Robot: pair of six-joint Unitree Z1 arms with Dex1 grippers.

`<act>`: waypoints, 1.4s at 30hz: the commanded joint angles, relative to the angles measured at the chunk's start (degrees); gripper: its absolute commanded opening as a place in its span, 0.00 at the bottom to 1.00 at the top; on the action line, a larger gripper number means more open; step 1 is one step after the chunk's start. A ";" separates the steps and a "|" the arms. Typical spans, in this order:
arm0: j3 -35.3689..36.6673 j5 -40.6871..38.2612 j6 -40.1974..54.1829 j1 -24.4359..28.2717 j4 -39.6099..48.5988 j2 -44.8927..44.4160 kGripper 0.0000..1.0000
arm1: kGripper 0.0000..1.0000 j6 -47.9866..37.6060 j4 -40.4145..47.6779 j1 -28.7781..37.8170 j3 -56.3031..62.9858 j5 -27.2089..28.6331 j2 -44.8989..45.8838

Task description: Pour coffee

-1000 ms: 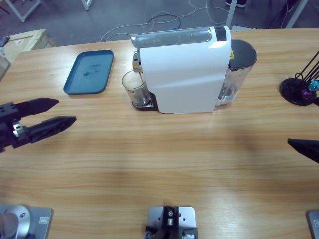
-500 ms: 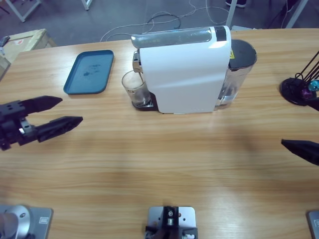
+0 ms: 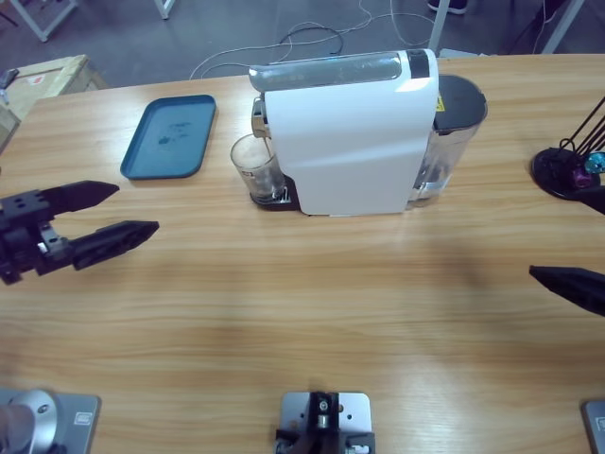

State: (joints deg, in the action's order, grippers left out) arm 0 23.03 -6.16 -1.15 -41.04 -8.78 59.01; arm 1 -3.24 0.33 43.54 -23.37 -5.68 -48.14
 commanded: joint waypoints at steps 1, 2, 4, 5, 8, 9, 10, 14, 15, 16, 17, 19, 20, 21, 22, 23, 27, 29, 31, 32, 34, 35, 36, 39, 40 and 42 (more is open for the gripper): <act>-1.36 0.20 0.76 -0.54 -1.08 2.09 0.98 | 1.00 0.51 0.98 0.40 1.88 -1.23 -2.22; -1.27 0.48 0.87 -0.54 -1.34 2.41 0.98 | 1.00 0.51 0.98 0.40 1.92 -1.26 -2.22; -1.22 0.52 0.94 -0.54 -3.84 5.13 0.98 | 1.00 0.51 0.98 0.44 1.90 -1.26 -2.22; -1.20 0.22 1.71 -0.54 -5.45 7.16 0.98 | 1.00 0.51 0.98 0.44 1.88 -1.32 -2.22; -0.90 -0.61 4.59 -0.54 -9.80 13.73 0.98 | 1.00 0.51 0.98 0.40 1.92 -1.35 -2.37; -0.78 -0.55 5.12 -0.54 -11.11 15.87 0.98 | 1.00 0.51 0.98 0.40 1.85 -1.32 -2.47; -0.69 -0.27 5.56 -0.54 -12.47 17.98 0.98 | 1.00 0.51 0.98 0.40 1.83 -1.28 -2.54; -0.37 0.27 7.37 -0.54 -19.13 26.74 0.98 | 1.00 0.51 0.98 0.40 1.83 -1.35 -2.58; -0.30 0.13 7.27 -0.54 -21.12 28.65 0.98 | 1.00 0.51 0.98 0.40 1.83 -1.35 -2.58; -0.22 -0.22 7.14 -0.54 -23.38 30.52 0.98 | 1.00 0.51 0.97 0.40 1.83 -1.35 -2.58; -0.18 -0.78 6.97 -0.54 -25.97 32.38 0.98 | 1.00 0.51 0.93 0.40 1.83 -1.35 -2.61; -0.22 -1.54 6.86 -0.24 -30.47 35.39 0.98 | 1.00 0.51 0.90 0.40 1.83 -1.35 -2.75; -0.22 -2.28 6.90 0.34 -32.84 36.74 0.98 | 1.00 0.51 0.91 0.40 1.83 -1.35 -2.79; -0.18 -2.86 6.95 0.68 -34.26 37.51 0.98 | 1.00 0.51 0.90 0.40 1.76 -1.35 -2.88; -0.04 -3.58 7.00 0.91 -35.76 38.50 0.98 | 1.00 0.51 0.90 0.40 1.74 -1.35 -2.98; 0.03 -3.93 7.04 0.96 -36.88 39.34 0.98 | 1.00 0.51 0.90 0.42 1.71 -1.33 -3.05; 0.17 -5.05 7.04 1.52 -40.54 43.31 0.98 | 1.00 0.51 0.83 0.40 1.66 -1.26 -3.10; 0.22 -5.18 6.98 1.73 -42.74 45.30 0.98 | 1.00 0.51 0.81 0.40 1.60 -1.26 -3.19; 0.82 -5.18 6.95 1.93 -43.69 46.58 0.99 | 1.00 0.51 0.72 0.40 1.57 -1.26 -3.28; 1.31 -5.18 6.95 1.93 -43.86 47.15 0.99 | 1.00 0.51 0.72 0.40 1.57 -1.26 -3.31; 2.17 -5.00 6.95 1.93 -44.28 47.97 0.99 | 1.00 0.51 0.72 0.40 1.50 -1.26 -3.44; 2.60 -4.89 6.95 1.93 -44.30 48.27 0.99 | 1.00 0.51 0.72 0.42 1.48 -1.21 -3.49; 3.14 -4.82 6.95 2.01 -44.30 48.71 0.99 | 1.00 0.51 0.67 0.40 1.48 -1.18 -3.60; 4.46 -4.84 6.95 2.12 -44.30 49.98 0.99 | 1.00 0.51 0.63 0.40 1.39 -1.18 -3.81; 4.92 -4.88 6.95 2.19 -44.30 50.47 0.99 | 1.00 0.51 0.63 0.42 1.39 -1.18 -3.91; 5.71 -4.91 6.95 2.24 -44.30 51.33 0.99 | 1.00 0.51 0.63 0.42 1.30 -1.18 -4.23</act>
State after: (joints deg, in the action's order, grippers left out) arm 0 26.33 -10.46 5.27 -39.42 -52.48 105.31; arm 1 -3.24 0.35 43.55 -23.37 -5.82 -50.14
